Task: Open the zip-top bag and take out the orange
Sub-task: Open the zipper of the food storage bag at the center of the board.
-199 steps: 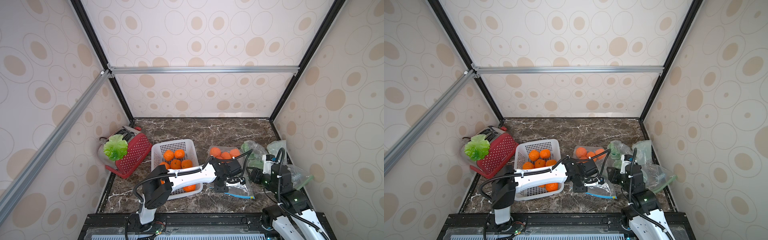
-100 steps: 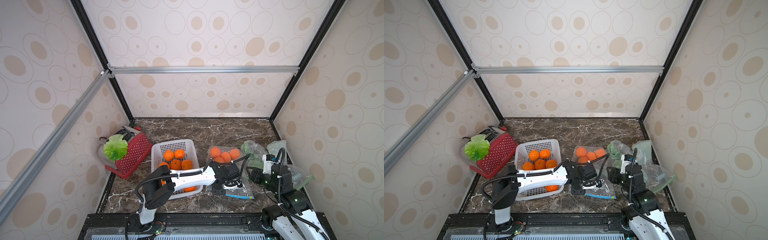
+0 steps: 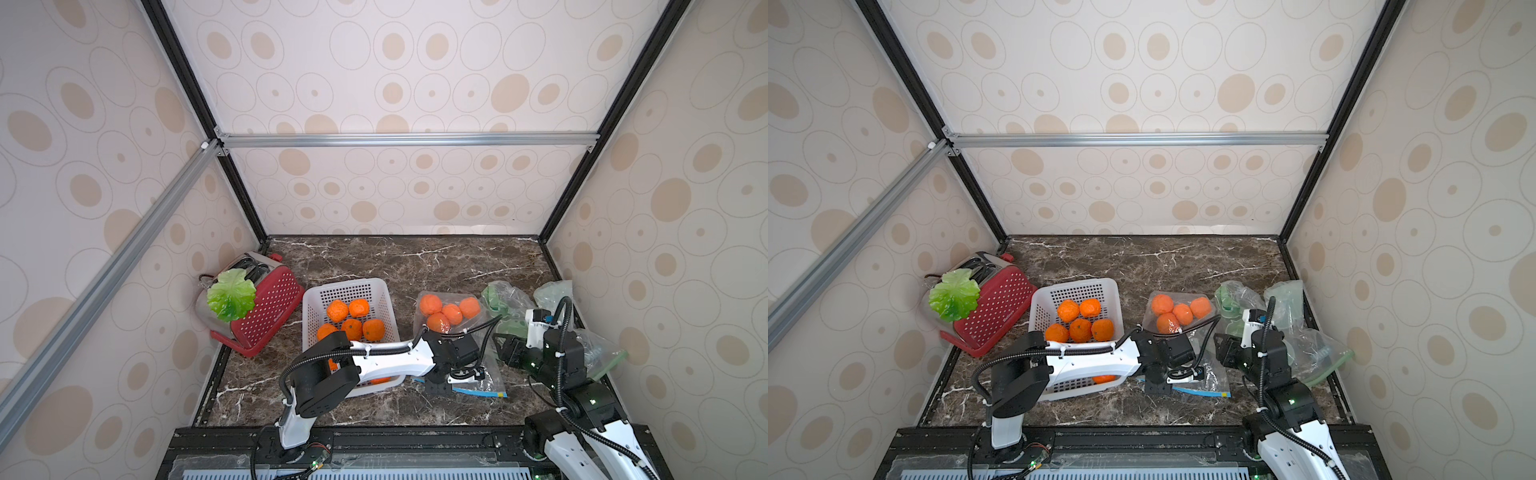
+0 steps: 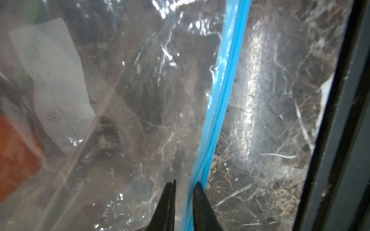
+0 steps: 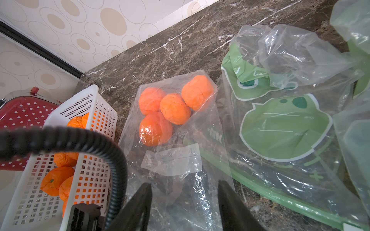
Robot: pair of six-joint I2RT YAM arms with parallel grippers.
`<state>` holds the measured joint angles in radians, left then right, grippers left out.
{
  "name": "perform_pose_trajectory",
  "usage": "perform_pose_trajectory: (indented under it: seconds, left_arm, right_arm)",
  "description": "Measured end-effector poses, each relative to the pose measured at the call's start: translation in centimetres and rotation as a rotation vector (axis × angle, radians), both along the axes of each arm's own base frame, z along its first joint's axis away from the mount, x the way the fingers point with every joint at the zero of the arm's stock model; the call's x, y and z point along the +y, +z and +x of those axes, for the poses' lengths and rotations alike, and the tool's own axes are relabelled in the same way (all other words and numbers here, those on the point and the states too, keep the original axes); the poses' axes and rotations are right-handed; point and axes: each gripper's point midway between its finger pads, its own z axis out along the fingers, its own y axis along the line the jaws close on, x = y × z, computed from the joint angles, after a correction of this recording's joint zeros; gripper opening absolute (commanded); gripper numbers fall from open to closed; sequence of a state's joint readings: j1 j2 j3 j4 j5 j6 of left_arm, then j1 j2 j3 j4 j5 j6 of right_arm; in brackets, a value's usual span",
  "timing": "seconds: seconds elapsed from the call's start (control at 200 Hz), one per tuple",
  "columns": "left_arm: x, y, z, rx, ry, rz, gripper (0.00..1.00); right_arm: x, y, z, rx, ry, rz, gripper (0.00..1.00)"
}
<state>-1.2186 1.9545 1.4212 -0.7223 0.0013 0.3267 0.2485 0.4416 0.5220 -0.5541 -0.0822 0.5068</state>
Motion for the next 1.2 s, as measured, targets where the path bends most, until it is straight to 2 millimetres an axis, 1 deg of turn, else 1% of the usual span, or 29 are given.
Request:
perform_pose_trajectory:
  seconds: [0.055,0.265,0.345,0.441,0.546,0.621,0.686,0.786,0.881,0.951,1.006,1.046,1.092,1.152,1.202]
  left_arm:
    - [-0.1,0.1,0.2,-0.012,-0.003,-0.002,0.0]
    - [-0.4,0.2,0.9,-0.046,0.016,-0.015,0.0]
    - [-0.5,0.3,1.2,-0.057,0.038,-0.021,0.0]
    - [-1.0,0.5,2.1,-0.057,0.086,-0.067,0.0]
    - [-1.3,1.2,2.8,-0.035,0.138,-0.149,0.0]
    - [-1.2,2.4,3.4,-0.026,0.181,-0.213,0.0]
    - [-1.4,4.1,4.2,-0.02,0.221,-0.284,0.0]
    - [-1.8,7.8,6.3,-0.035,0.313,-0.428,0.0]
    - [-1.5,11.4,8.7,-0.048,0.411,-0.559,0.0]
    - [-1.2,13.4,10.0,-0.063,0.459,-0.622,0.0]
    - [-1.4,14.6,10.6,-0.065,0.48,-0.661,0.0]
    - [-1.7,15.2,10.6,-0.058,0.484,-0.685,0.0]
    - [-2.1,15.8,10.5,-0.048,0.483,-0.707,0.0]
    - [-2.7,16.3,10.2,-0.025,0.474,-0.73,0.0]
    - [-2.9,16.4,9.8,-0.003,0.47,-0.74,0.0]
  right_arm:
    - [0.0,0.0,0.0,0.0,0.0,0.0,0.56]
    - [0.0,0.0,0.0,-0.001,-0.001,-0.001,0.56]
    - [-0.1,0.3,-0.1,-0.016,-0.003,-0.003,0.56]
    - [-0.3,1.4,-0.4,-0.07,-0.001,-0.004,0.56]
    - [-0.6,3.7,-1.1,-0.176,0.006,0.0,0.56]
    - [-0.7,5.9,-1.9,-0.268,0.017,0.004,0.56]
    - [-0.7,7.8,-2.7,-0.338,0.029,0.008,0.56]
    - [-0.5,10.0,-3.7,-0.412,0.064,0.014,0.55]
    - [0.6,11.2,-4.5,-0.445,0.137,0.029,0.53]
    - [1.9,11.2,-5.0,-0.433,0.213,0.053,0.52]
    - [3.1,10.7,-4.9,-0.394,0.277,0.089,0.45]
    - [4.0,10.3,-4.6,-0.361,0.317,0.122,0.43]
    - [5.2,9.3,-3.9,-0.311,0.359,0.165,0.42]
    - [6.1,7.7,-3.1,-0.241,0.385,0.206,0.42]
    - [6.5,6.3,-2.5,-0.186,0.387,0.233,0.47]
